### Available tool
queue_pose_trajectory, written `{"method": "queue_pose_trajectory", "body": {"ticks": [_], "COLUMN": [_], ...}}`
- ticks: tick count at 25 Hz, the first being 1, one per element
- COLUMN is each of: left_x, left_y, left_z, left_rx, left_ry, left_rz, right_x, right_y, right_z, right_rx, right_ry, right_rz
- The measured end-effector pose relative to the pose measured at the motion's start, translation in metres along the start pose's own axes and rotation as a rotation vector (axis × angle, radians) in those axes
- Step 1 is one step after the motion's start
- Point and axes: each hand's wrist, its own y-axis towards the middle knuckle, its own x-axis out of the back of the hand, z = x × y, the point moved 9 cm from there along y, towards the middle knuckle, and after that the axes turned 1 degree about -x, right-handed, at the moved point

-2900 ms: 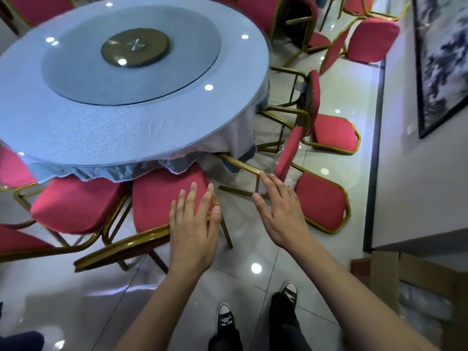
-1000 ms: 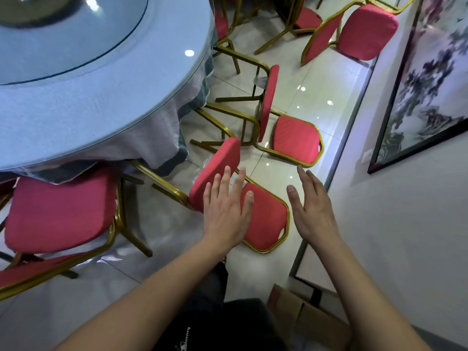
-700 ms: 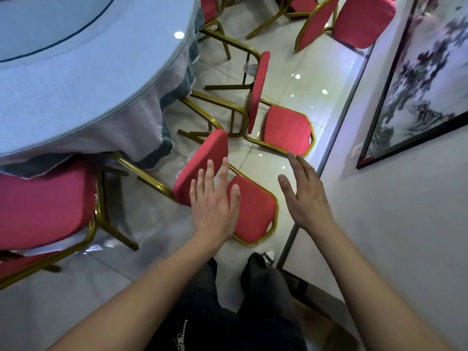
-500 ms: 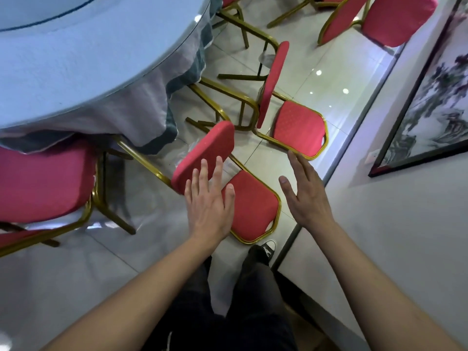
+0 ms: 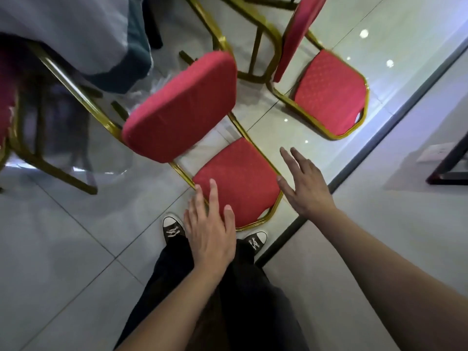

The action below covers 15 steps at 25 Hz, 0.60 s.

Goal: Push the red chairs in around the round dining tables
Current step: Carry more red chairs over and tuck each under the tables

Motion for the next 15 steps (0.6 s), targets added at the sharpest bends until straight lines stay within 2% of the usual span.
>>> {"method": "queue_pose_trajectory", "body": {"ticks": [4, 9, 15], "left_x": [-0.119, -0.249, -0.355], "left_y": [0.040, 0.093, 0.158], "left_z": [0.055, 0.107, 0.143], "left_rx": [0.097, 0.182, 0.205], "left_ry": [0.051, 0.112, 0.172], "left_rz": [0.102, 0.146, 0.164], "right_x": [-0.113, -0.224, -0.331], "right_y": [0.043, 0.083, 0.124], "right_z": [-0.055, -0.118, -0.192], "right_rx": [0.019, 0.004, -0.056], "right_ry": [-0.068, -0.077, -0.162], "right_rz": [0.118, 0.194, 0.324]}}
